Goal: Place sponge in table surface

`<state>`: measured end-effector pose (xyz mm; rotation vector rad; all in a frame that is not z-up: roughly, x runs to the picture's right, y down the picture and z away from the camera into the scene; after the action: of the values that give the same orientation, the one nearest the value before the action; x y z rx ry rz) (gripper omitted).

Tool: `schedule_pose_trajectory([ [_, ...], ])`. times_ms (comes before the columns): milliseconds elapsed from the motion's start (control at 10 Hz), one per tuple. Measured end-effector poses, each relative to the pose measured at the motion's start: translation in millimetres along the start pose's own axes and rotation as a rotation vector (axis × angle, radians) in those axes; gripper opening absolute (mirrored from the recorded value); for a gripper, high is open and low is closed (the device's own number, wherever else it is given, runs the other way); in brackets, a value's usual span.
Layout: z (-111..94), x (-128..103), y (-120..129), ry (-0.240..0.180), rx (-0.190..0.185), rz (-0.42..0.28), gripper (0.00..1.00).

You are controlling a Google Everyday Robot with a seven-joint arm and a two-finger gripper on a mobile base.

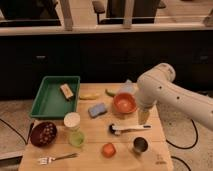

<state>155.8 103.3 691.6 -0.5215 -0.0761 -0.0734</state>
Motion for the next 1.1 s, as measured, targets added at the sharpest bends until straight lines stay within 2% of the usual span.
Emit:
schedule_pose_trajectory([
  [200,7,-29,-7,-0.026,0.0,-0.007,0.8],
  [1100,38,-79,-36,-0.099,0.002,0.018,0.8],
])
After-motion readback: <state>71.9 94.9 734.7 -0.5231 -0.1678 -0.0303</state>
